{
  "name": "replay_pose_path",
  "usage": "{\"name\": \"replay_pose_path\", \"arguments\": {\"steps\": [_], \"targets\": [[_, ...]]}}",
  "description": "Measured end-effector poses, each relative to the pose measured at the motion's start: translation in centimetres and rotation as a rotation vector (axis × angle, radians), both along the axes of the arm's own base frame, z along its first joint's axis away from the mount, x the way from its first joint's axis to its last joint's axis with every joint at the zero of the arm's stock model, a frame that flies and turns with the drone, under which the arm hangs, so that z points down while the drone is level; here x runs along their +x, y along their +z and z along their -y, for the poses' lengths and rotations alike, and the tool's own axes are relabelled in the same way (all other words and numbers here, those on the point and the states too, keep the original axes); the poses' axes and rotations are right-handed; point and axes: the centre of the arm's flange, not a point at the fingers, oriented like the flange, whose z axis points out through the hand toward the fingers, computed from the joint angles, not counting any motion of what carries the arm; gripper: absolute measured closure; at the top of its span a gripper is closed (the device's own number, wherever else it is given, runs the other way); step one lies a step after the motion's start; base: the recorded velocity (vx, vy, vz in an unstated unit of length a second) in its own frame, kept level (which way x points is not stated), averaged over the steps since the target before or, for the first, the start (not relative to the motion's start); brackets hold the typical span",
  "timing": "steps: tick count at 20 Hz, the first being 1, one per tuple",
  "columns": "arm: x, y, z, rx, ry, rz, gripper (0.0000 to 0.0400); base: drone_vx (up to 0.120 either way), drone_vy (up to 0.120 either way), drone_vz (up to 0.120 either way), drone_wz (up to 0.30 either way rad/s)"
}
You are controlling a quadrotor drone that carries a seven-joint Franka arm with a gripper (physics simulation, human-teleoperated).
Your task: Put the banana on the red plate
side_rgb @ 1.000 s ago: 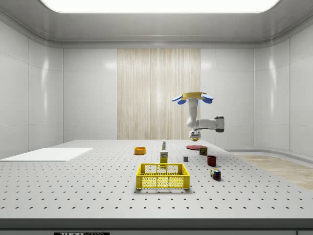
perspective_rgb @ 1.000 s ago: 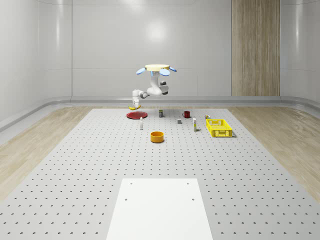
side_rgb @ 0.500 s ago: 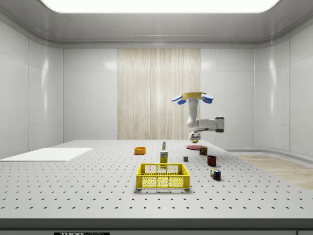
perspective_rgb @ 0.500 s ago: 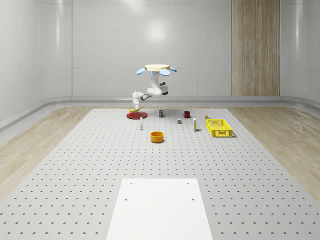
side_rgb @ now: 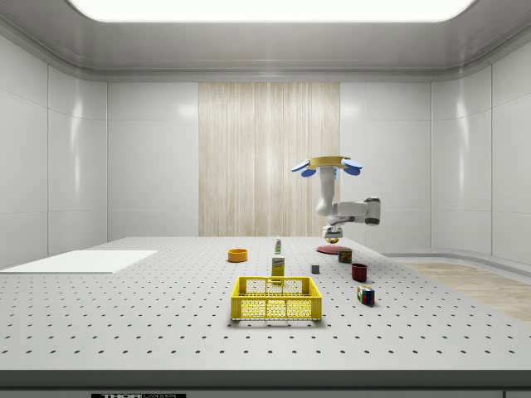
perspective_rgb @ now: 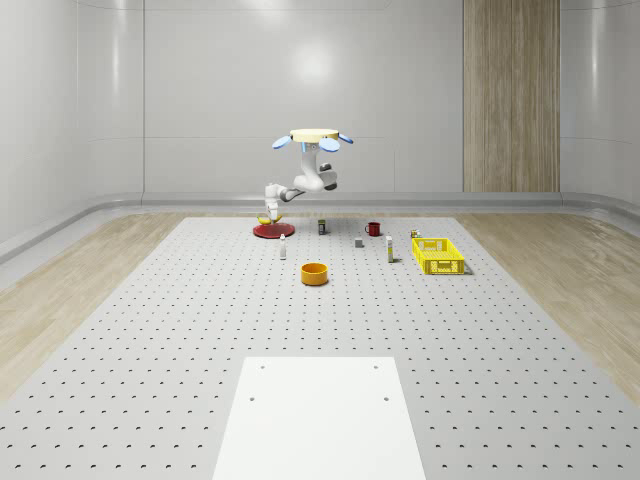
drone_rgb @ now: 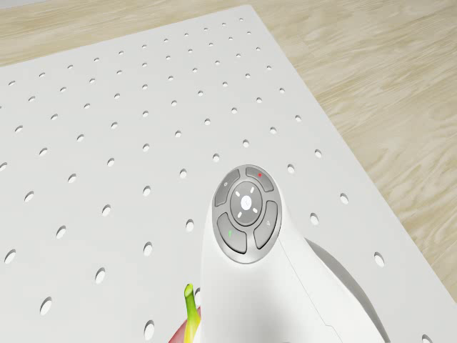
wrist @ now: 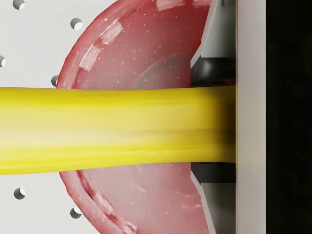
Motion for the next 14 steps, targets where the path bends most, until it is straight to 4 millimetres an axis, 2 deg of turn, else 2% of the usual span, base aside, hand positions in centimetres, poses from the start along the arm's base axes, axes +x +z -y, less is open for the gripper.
{"name": "replay_pose_path", "arguments": {"steps": [5, 14], "targets": [[0.1, 0.2, -0.4, 0.0, 0.0, 0.0, 0.0207, 0.0, 0.0, 0.0, 0.0], [0.2, 2.1, -0.5, 0.0, 0.001, 0.0, 0.0207, 0.0, 0.0, 0.0, 0.0]]}}
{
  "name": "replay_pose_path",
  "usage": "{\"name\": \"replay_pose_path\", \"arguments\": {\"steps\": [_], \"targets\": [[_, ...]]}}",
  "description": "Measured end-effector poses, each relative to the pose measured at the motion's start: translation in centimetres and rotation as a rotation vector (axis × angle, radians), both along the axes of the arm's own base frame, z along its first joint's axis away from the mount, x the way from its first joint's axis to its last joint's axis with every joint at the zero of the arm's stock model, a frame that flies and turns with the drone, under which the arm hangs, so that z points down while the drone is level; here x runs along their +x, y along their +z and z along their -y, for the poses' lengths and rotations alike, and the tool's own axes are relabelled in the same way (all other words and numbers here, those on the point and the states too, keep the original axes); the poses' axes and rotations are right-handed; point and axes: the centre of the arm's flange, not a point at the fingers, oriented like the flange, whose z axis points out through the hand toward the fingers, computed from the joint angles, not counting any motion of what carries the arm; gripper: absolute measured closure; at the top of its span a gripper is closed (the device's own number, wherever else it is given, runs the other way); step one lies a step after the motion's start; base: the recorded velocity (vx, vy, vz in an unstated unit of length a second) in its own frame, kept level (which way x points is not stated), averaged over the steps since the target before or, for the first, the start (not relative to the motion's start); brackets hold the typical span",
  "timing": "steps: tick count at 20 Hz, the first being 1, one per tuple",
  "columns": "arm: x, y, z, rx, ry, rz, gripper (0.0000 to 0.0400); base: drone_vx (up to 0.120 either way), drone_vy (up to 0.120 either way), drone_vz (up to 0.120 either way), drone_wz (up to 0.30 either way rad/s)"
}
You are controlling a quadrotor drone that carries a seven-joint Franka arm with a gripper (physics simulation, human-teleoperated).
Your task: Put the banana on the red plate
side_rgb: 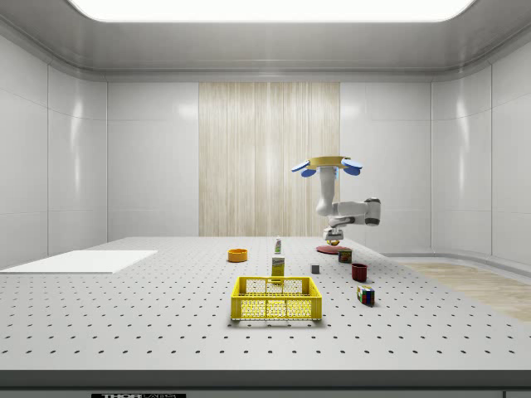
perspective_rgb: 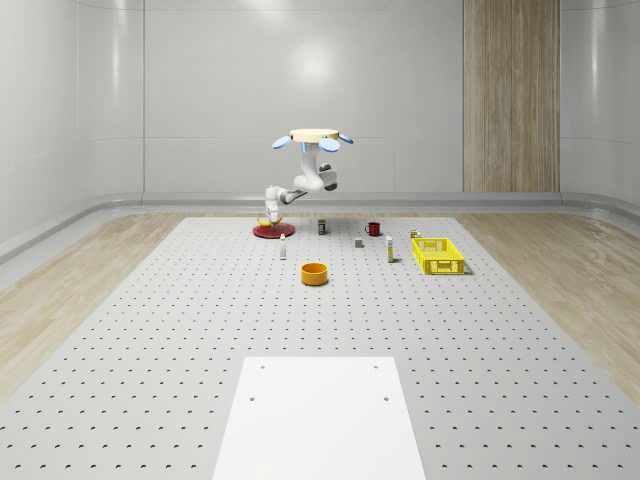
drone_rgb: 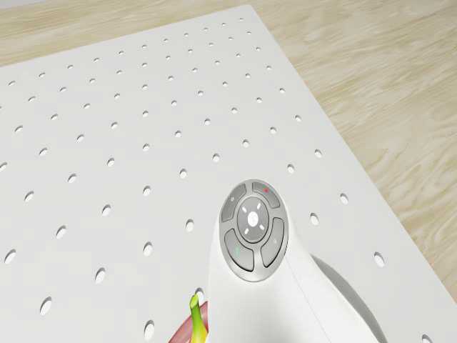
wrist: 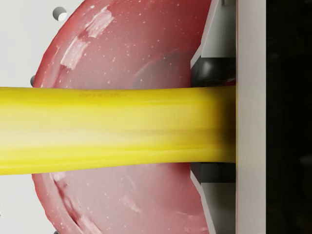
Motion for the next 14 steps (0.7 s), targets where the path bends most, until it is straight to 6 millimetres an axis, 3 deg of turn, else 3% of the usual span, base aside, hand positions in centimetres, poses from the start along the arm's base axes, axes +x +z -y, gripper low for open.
{"name": "replay_pose_path", "arguments": {"steps": [9, 10, 12, 14], "targets": [[-1.4, 0.3, -0.6, 0.0, 0.0, 0.0, 0.0207, 0.0, 0.0, 0.0, 0.0], [-1.6, 0.4, -0.6, 0.0, 0.0, 0.0, 0.0192, 0.0, 0.0, 0.0, 0.0], [-1.9, 0.4, -0.8, -0.003, -0.006, -0.003, 0.0116, 0.0, 0.0, 0.0, 0.0], [-2.1, 0.4, -0.8, -0.004, -0.01, -0.005, 0.0071, 0.0, 0.0, 0.0, 0.0]]}}
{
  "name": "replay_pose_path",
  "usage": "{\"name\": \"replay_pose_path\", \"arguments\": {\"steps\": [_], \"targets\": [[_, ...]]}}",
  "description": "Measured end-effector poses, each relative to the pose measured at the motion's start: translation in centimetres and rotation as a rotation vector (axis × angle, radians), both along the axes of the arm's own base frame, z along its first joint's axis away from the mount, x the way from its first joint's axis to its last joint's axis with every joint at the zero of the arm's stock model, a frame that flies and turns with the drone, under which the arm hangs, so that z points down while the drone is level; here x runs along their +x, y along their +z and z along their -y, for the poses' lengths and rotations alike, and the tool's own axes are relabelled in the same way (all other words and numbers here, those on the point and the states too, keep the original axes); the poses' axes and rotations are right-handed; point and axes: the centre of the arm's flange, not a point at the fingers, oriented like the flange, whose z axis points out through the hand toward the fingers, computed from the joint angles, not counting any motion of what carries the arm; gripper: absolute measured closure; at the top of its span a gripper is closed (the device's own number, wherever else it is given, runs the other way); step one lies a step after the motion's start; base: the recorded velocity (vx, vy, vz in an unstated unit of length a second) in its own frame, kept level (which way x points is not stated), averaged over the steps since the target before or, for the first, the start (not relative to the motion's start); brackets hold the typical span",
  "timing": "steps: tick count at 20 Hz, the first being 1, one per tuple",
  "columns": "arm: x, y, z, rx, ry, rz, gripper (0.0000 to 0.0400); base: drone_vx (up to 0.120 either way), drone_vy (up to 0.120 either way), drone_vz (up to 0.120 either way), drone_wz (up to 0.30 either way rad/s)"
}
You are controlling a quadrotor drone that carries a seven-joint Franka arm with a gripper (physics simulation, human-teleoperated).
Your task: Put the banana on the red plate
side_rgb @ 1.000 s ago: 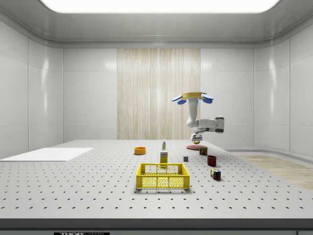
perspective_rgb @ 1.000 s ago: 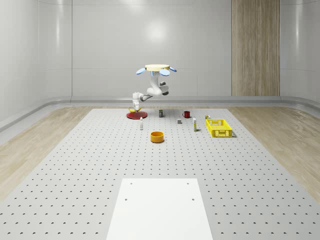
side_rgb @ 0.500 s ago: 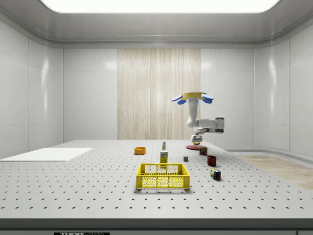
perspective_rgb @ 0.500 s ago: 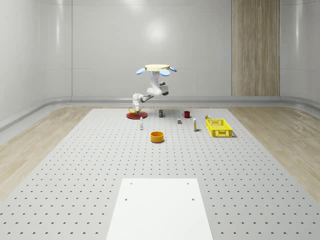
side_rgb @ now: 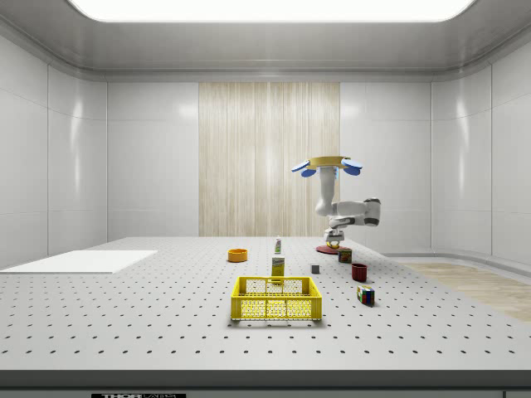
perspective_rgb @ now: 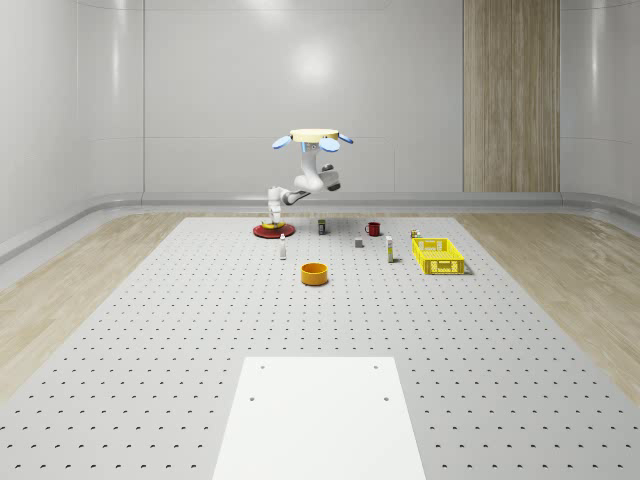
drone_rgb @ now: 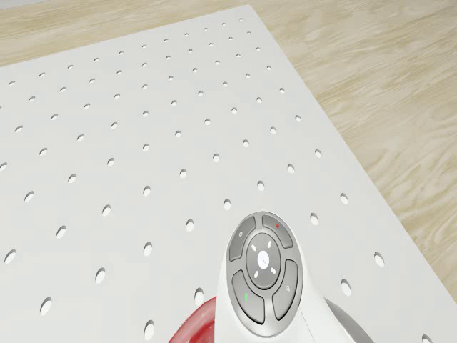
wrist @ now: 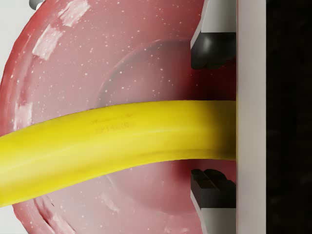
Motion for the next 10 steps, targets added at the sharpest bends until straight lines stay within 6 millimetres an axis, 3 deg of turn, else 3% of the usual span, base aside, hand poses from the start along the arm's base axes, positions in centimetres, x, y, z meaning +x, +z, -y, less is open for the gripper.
{"name": "replay_pose_path", "arguments": {"steps": [4, 10], "targets": [[-0.19, 0.01, -0.08, -0.002, -0.005, -0.002, 0.0026, 0.0, 0.0, 0.0, 0.0], [-0.29, 0.02, -0.12, -0.003, -0.008, -0.004, 0.0006, 0.0, 0.0, 0.0, 0.0]]}}
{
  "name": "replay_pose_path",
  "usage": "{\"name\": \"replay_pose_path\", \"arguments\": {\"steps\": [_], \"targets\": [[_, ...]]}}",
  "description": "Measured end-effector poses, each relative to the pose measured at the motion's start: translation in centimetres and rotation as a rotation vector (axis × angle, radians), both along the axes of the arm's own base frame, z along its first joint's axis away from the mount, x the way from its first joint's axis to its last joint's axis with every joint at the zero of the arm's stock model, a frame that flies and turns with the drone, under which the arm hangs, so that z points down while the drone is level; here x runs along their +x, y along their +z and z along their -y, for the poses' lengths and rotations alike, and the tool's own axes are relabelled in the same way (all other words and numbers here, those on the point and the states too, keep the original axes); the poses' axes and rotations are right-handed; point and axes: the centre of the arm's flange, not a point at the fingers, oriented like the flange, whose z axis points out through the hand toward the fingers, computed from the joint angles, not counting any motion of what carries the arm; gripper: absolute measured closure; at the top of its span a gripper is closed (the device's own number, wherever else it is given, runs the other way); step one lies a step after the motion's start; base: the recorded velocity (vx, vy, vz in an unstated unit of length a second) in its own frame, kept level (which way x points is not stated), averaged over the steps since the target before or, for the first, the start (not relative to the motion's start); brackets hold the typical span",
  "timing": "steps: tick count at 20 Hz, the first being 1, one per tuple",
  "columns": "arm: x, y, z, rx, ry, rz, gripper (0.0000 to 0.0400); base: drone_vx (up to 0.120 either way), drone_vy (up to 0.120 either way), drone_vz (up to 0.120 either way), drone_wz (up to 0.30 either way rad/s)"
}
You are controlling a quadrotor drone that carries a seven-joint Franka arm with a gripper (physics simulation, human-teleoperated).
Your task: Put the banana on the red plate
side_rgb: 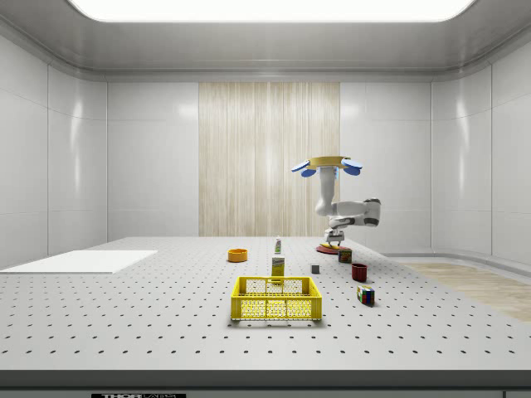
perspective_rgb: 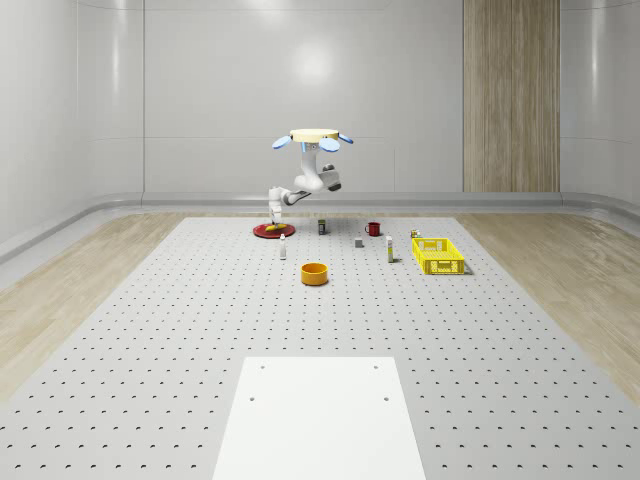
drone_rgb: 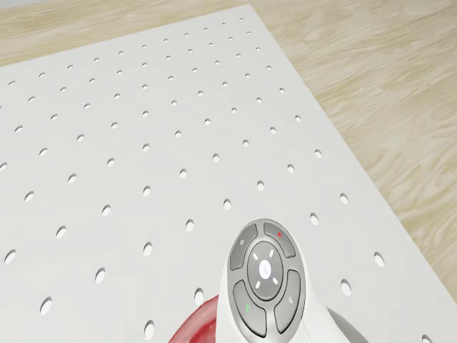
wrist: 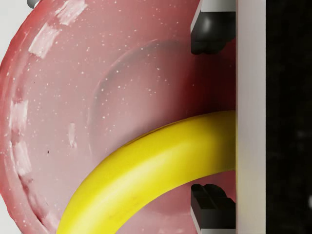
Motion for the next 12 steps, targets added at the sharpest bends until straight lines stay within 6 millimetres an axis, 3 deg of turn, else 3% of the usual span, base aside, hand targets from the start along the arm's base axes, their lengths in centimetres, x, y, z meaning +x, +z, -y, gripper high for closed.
{"name": "replay_pose_path", "arguments": {"steps": [6, 12], "targets": [[0.0, 0.0, 0.0, 0.0, -0.001, 0.0, 0.0001, 0.0, 0.0, 0.0, 0.0], [0.0, -1.5, 0.0, -0.001, -0.001, -0.001, 0.0, 0.0, 0.0, 0.0, 0.0]]}}
